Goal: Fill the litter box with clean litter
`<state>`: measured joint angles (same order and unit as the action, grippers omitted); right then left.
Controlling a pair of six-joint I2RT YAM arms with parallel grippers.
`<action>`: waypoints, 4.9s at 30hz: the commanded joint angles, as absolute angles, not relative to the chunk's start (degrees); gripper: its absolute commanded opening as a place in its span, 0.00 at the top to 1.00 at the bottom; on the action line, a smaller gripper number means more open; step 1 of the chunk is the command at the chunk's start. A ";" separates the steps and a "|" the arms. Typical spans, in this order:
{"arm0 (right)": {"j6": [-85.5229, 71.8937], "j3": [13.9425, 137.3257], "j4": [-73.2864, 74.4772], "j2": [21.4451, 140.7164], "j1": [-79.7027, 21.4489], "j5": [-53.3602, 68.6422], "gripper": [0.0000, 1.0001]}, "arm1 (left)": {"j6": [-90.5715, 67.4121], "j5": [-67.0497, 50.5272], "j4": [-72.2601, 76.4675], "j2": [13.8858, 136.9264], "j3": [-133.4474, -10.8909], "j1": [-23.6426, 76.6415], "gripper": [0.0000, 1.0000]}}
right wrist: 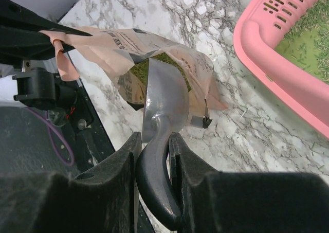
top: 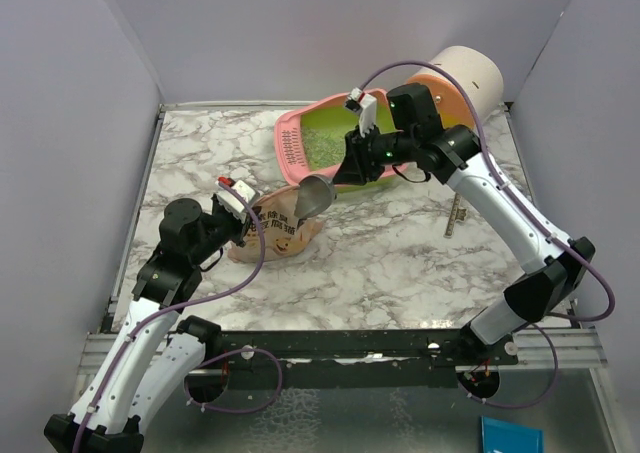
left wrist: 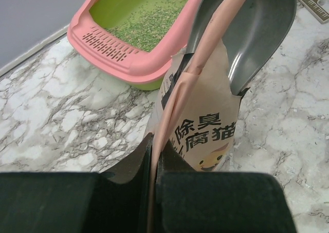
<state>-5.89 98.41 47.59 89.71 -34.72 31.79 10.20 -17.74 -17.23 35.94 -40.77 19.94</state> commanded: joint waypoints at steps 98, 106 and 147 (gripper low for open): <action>-51.01 68.88 -17.57 99.68 -30.00 58.62 0.99 | 10.96 -19.90 -11.82 33.16 -39.73 20.02 1.00; -55.59 65.29 -22.41 99.65 -27.03 59.62 0.99 | 10.56 -19.65 -11.36 32.37 -39.73 20.02 1.00; -76.46 47.18 -46.71 96.68 -16.37 60.57 0.99 | 9.05 -16.61 -10.04 30.41 -39.12 19.99 1.00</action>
<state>-75.59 48.86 -44.73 98.78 -18.39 62.76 9.98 -16.88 -16.64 32.34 -38.09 19.94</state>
